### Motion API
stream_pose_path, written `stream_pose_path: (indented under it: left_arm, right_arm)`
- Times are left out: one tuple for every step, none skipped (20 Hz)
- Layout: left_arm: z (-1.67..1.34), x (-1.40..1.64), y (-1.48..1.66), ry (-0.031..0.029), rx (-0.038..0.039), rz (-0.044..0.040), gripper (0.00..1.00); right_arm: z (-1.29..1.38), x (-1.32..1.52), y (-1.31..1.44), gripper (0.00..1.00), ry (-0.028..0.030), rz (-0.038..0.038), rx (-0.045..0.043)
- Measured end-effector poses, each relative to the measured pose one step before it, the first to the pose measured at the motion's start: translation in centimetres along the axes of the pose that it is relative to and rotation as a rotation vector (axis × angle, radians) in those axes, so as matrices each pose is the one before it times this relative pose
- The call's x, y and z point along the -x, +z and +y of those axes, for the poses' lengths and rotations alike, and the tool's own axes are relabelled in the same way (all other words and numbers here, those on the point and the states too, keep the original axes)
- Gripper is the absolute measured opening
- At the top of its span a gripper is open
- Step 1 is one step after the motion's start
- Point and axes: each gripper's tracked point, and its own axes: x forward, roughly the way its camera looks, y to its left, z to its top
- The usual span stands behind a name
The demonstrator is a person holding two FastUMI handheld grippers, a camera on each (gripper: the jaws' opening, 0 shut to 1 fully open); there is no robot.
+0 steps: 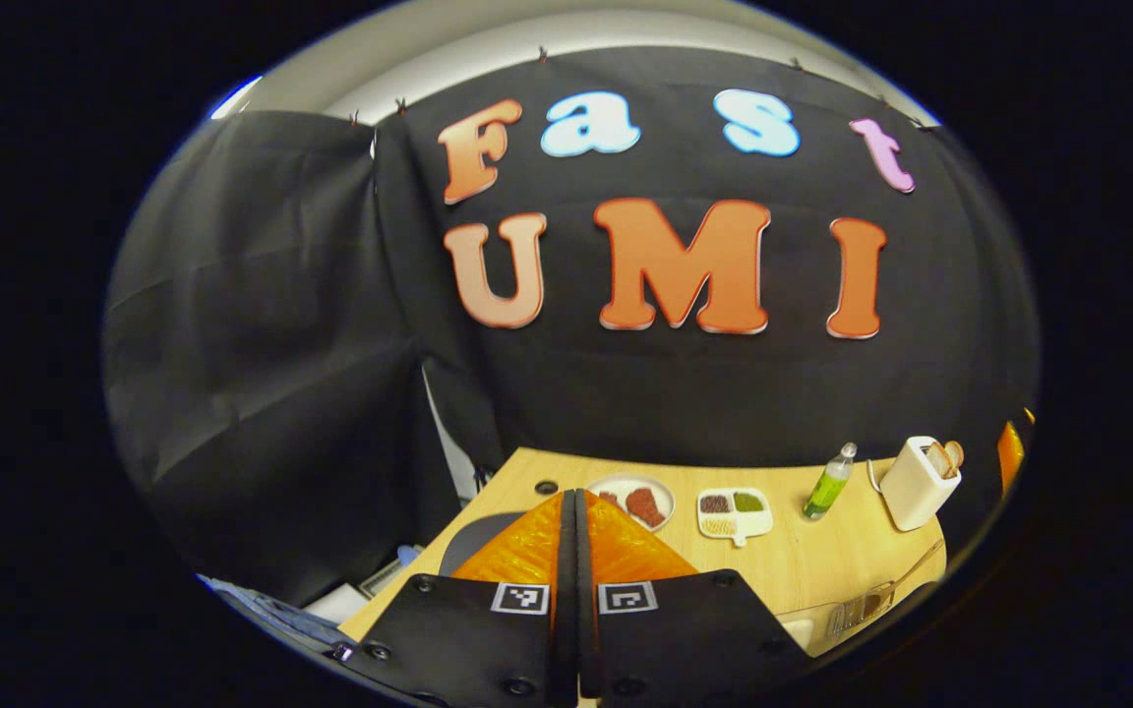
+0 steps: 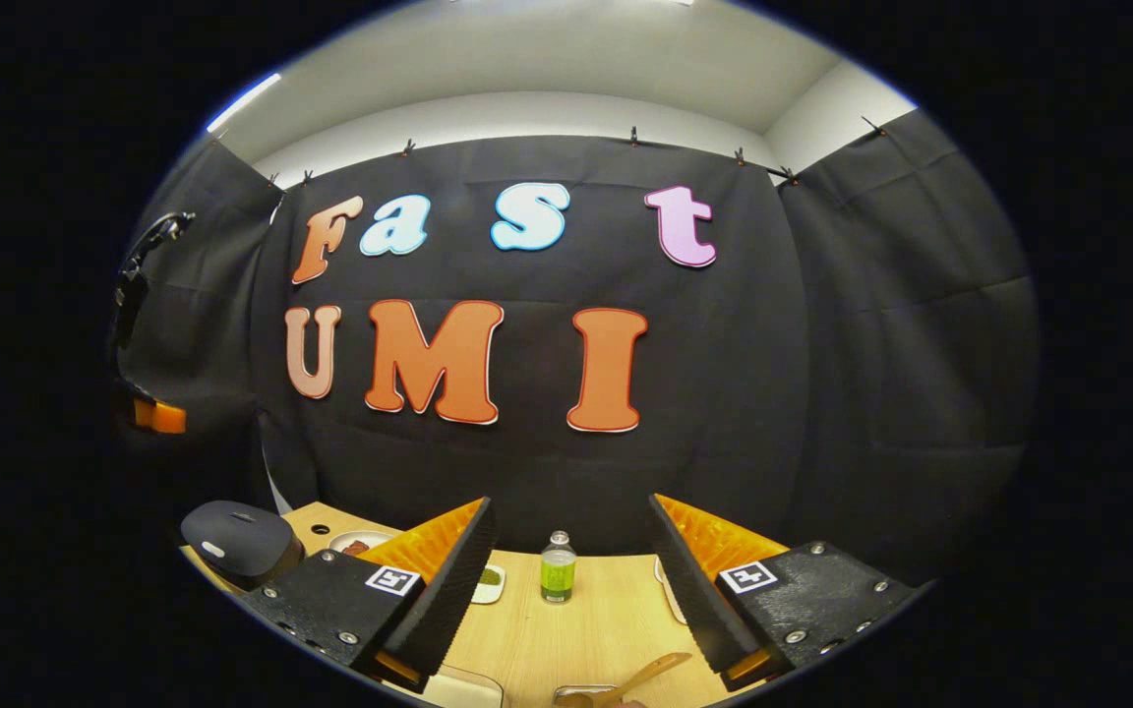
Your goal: Close the left gripper, press the button to open the rice cooker; take a wooden spoon from the chopstick holder with the right hand, scoop a spoonful of rice and pour it into the rice cooker, then put the wooden spoon back into the chopstick holder.
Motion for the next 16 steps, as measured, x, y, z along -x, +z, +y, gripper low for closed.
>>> stream_pose_path:
  left_arm:
    - [-0.256,-0.741,-1.520,-0.02514,0.03117,0.08627,0.04]
    - [-0.107,-0.822,-1.523,-0.02275,0.03573,0.08786,0.05]
    - [0.111,-0.718,-1.768,-0.01372,0.02318,0.09618,0.05]
    - [0.296,-0.831,-1.744,-0.00382,0.01721,0.08531,0.05]
    - [0.232,-0.841,-1.044,-0.00071,0.01573,0.05676,0.05]
    - [0.390,-1.344,-0.883,0.00166,0.01450,0.05355,0.08]
    - [0.269,-0.904,-0.892,-0.00179,0.01863,0.05422,0.08]
    - [-0.023,-0.779,-0.856,-0.01584,0.02901,0.04464,0.05]
    - [0.110,-0.693,-0.805,-0.00952,0.03294,0.05275,0.05]
    - [0.225,-0.566,-0.816,-0.01060,0.02593,0.04662,0.05]
    - [0.400,-0.720,-0.618,0.00147,0.02132,0.03721,0.05]
    - [0.666,-0.862,-0.801,0.00598,0.01264,0.03517,0.05]
    - [0.572,-0.557,-0.251,0.00661,0.01911,0.01681,0.08]
    - [0.491,-0.452,0.192,0.00087,0.02152,0.01027,0.05]
    - [0.163,-0.288,-0.044,-0.00674,0.02145,0.02132,0.05]
    - [-0.019,0.005,0.385,-0.00724,0.00756,-0.02501,0.05]
  right_arm:
    - [-0.451,0.128,-0.400,0.95,-0.01310,0.01204,0.00528]
    - [-0.454,0.028,-0.376,0.95,-0.01448,0.01163,0.00773]
    - [-0.396,0.062,-0.510,0.95,-0.01281,0.01102,0.00664]
    - [-0.434,0.160,-0.472,0.95,-0.01259,0.01295,0.00418]
    - [-0.373,0.139,-0.481,0.95,-0.01090,0.01179,0.00115]
    - [-0.363,0.191,-0.401,0.95,-0.01207,0.01302,-0.00029]
    - [-0.365,0.100,-0.482,0.95,-0.01164,0.01218,-0.00171]
    - [-0.357,0.117,-0.459,0.95,-0.01190,0.01317,-0.00134]
    - [-0.408,0.100,-0.439,0.95,-0.01212,0.01293,0.00007]
    - [-0.413,0.124,-0.433,0.95,-0.01273,0.01088,0.00135]
    - [-0.380,0.109,-0.319,0.95,-0.01302,0.00897,0.00216]
    - [-0.375,0.146,-0.380,0.95,-0.01247,0.00852,0.00105]
    - [-0.303,0.044,-0.350,0.95,-0.01029,0.01069,-0.00030]
    - [-0.274,0.130,-0.433,0.95,-0.00801,0.01043,-0.00261]
    - [-0.125,0.053,-0.284,0.95,-0.00523,0.01034,-0.00260]
    - [-0.236,0.076,-0.365,0.95,-0.00718,0.01235,0.00007]
